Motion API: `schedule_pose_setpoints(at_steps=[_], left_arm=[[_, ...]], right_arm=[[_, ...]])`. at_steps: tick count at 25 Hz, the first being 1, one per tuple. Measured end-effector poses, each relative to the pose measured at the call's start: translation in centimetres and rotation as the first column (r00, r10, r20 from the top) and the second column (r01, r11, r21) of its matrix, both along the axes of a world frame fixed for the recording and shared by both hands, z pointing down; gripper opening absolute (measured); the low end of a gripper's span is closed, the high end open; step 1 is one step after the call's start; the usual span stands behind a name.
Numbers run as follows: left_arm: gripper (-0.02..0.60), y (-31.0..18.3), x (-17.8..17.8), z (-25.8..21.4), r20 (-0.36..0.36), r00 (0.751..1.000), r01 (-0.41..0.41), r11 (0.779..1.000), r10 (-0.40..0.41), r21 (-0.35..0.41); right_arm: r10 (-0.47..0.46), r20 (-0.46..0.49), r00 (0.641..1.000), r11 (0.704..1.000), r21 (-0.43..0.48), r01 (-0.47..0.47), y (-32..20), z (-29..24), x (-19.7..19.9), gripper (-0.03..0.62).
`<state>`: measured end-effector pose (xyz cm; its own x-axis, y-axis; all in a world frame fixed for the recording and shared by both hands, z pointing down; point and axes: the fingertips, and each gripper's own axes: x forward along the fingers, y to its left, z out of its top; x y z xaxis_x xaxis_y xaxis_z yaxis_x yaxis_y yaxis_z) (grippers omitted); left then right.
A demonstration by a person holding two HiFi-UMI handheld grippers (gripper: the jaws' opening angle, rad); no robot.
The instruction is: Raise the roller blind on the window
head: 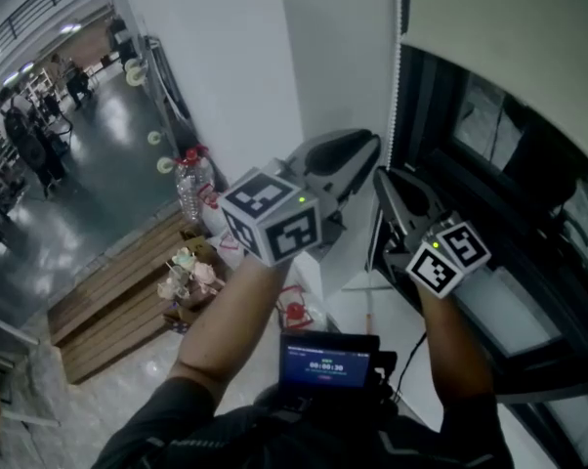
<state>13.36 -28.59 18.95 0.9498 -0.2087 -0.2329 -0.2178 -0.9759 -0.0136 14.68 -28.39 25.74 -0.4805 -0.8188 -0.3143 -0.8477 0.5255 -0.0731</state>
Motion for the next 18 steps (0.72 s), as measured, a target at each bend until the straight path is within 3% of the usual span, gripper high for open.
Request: schedule_pose_setpoints(at_steps=[6, 7, 11, 18], left_arm=[[0.061, 0.1, 3.1, -2.9, 0.038, 0.999, -0.025, 0.999, 0.024, 0.044], [0.017, 0.1, 3.3, -2.9, 0.046, 0.999, -0.027, 0.999, 0.026, 0.044], [0.000, 0.6, 3.3, -2.9, 0.011, 0.998, -0.054, 0.999, 0.054, 0.007], [-0.002, 0.9, 2.8, -2.9, 0.023, 0.999, -0.028, 0.998, 0.026, 0.057]], right_arm=[[-0.006, -0.008, 1.000, 1.000, 0.001, 0.006, 0.4, 0.0, -0.3, 0.008], [-0.006, -0.009, 1.000, 1.000, 0.001, 0.006, 0.5, 0.0, -0.4, 0.008], [-0.004, -0.009, 1.000, 1.000, -0.002, 0.004, 0.7, -0.2, -0.4, 0.008], [-0.007, 0.000, 1.000, 1.000, 0.005, 0.007, 1.1, -0.2, -0.6, 0.008]])
